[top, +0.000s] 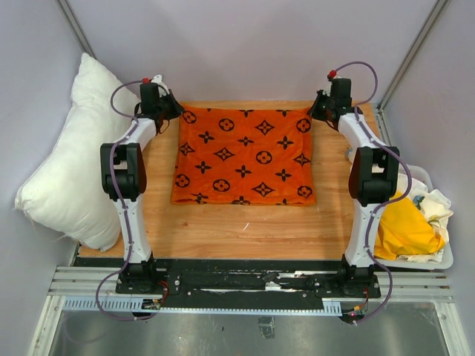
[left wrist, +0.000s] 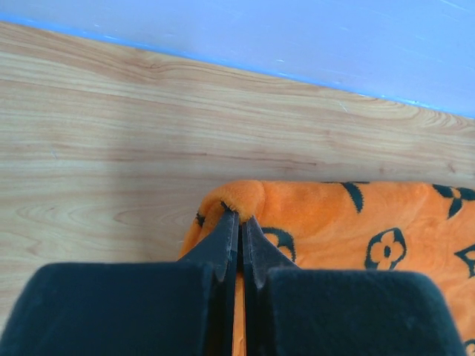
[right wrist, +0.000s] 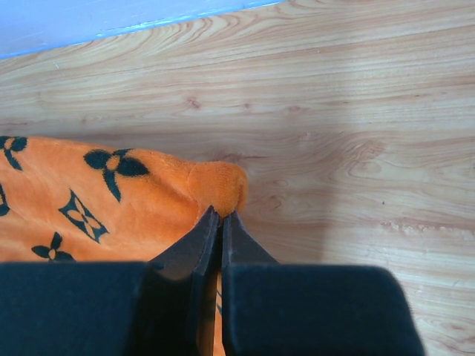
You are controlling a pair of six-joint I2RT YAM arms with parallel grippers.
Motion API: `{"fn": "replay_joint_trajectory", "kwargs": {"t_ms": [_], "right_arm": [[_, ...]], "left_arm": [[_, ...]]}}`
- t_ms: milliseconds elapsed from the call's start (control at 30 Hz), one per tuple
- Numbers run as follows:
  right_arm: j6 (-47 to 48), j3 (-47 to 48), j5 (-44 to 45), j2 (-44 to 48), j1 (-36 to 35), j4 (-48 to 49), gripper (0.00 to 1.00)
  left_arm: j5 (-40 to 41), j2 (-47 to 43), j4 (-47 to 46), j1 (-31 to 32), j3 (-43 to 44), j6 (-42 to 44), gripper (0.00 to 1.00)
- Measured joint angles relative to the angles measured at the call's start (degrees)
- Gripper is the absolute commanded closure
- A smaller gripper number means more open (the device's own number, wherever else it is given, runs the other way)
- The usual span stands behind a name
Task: Remove the pillowcase from the pillow
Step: Fold the pillowcase at the center of the board.
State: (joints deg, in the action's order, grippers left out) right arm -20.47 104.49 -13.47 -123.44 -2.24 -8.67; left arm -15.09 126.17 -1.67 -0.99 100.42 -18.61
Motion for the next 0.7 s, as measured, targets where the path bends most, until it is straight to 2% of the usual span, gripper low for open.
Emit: {"fn": "replay_joint_trajectory", "kwargs": {"t_ms": [133,300,700], "right_arm": [[0.02,-1.73,-0.07,0.83,0.07,0.83,0.99],[0.02,-9.33,-0.02,6.03,0.09,1.84,0.99],[-0.66,-27.34,0.22,23.69,0.09,7.02,0.99]], "left_arm": [[0.02,-0.70,-1.07,0.00,-1.95,0.39,1.00],[0.46,-5.09,-2.97,0.00,-9.84,0.37,1.00],[2.08,-22.73,-11.50,0.00,-30.42,-0.98,1.00]]}}
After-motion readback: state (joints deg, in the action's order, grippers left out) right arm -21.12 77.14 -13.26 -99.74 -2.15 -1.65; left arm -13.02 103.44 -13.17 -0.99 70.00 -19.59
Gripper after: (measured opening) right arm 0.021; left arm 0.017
